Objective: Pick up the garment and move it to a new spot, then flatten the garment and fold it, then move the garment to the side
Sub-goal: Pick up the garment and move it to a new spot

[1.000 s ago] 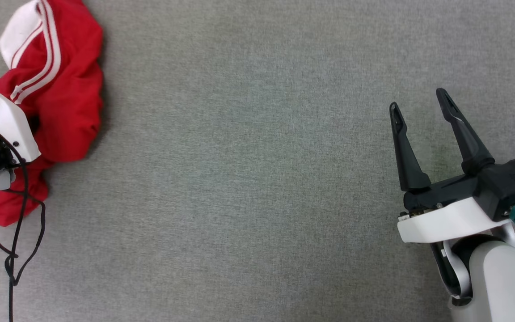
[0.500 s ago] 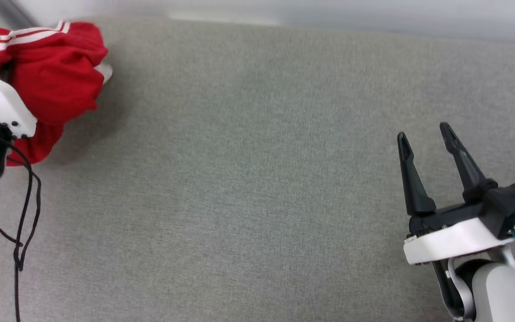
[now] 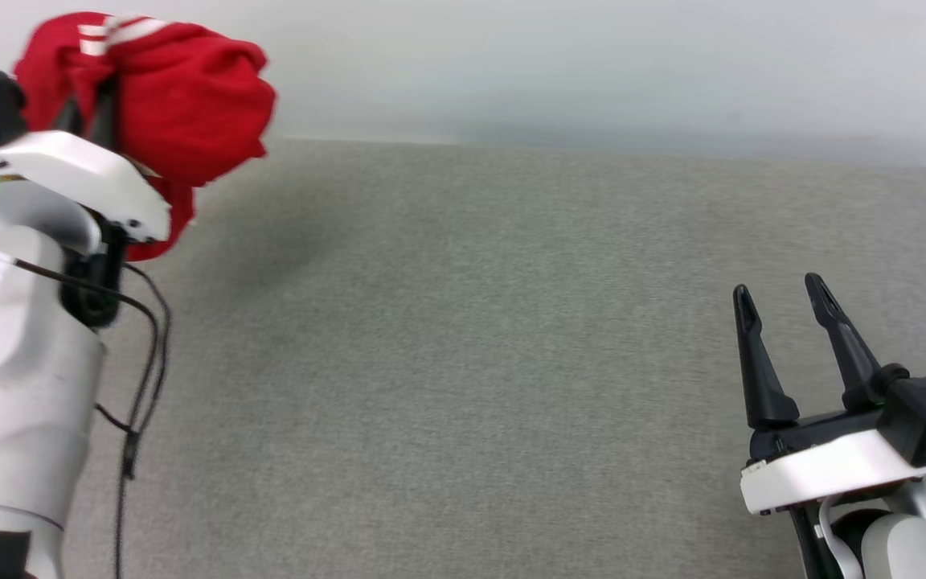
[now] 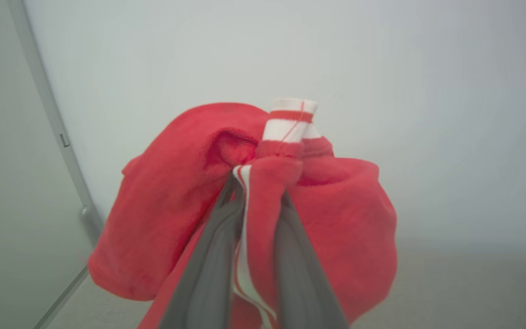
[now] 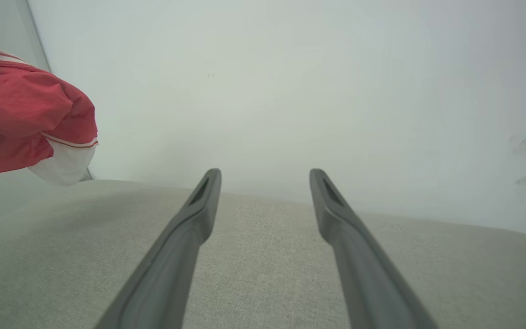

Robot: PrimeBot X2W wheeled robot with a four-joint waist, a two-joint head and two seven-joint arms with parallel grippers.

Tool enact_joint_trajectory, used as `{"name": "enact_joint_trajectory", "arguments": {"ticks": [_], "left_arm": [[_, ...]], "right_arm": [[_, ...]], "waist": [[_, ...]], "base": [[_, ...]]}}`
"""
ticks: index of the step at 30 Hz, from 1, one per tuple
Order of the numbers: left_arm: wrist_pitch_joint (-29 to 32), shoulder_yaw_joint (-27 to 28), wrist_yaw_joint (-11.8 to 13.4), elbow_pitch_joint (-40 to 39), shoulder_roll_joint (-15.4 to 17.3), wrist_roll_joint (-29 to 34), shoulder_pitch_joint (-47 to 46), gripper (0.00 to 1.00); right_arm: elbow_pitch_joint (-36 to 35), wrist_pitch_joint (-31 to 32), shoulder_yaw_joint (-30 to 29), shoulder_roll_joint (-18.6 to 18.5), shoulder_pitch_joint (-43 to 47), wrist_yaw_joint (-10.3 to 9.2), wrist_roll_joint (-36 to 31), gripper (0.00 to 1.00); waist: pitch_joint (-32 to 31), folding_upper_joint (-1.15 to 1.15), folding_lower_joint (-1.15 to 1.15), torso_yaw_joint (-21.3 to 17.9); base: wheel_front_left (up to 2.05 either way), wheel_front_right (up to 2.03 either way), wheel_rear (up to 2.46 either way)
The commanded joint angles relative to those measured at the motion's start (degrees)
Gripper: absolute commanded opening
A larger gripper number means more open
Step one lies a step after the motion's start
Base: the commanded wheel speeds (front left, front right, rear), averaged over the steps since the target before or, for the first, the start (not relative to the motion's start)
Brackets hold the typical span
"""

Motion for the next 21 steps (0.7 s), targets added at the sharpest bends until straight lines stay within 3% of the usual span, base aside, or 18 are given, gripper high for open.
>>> {"name": "enact_joint_trajectory", "arguments": {"ticks": [1, 11, 21], "left_arm": [[-0.6, -0.3, 0.2, -1.2, -0.8, 0.0, 1.4, 0.00], [-2.4, -3.8, 2.2, -15.5, -6.3, 0.3, 11.7, 0.00], [1.9, -13.1, 3.0, -29.0, -11.2, 2.3, 22.8, 0.00]], "right_arm": [[-0.2, -0.2, -0.2, 0.1, 0.9, 0.13, 0.1, 1.00], [-1.2, 0.5, -0.7, 0.1, 2.9, 0.13, 0.9, 1.00], [-2.2, 0.5, -0.8, 0.1, 2.8, 0.13, 1.6, 1.00]], "waist": [[-1.6, 0.00, 0.01, -2.0], [-3.6, 0.00, 0.01, -9.2], [-1.0, 0.00, 0.01, -14.2]], "base": [[0.00, 0.00, 0.00], [0.00, 0.00, 0.00], [0.00, 0.00, 0.00]]}}
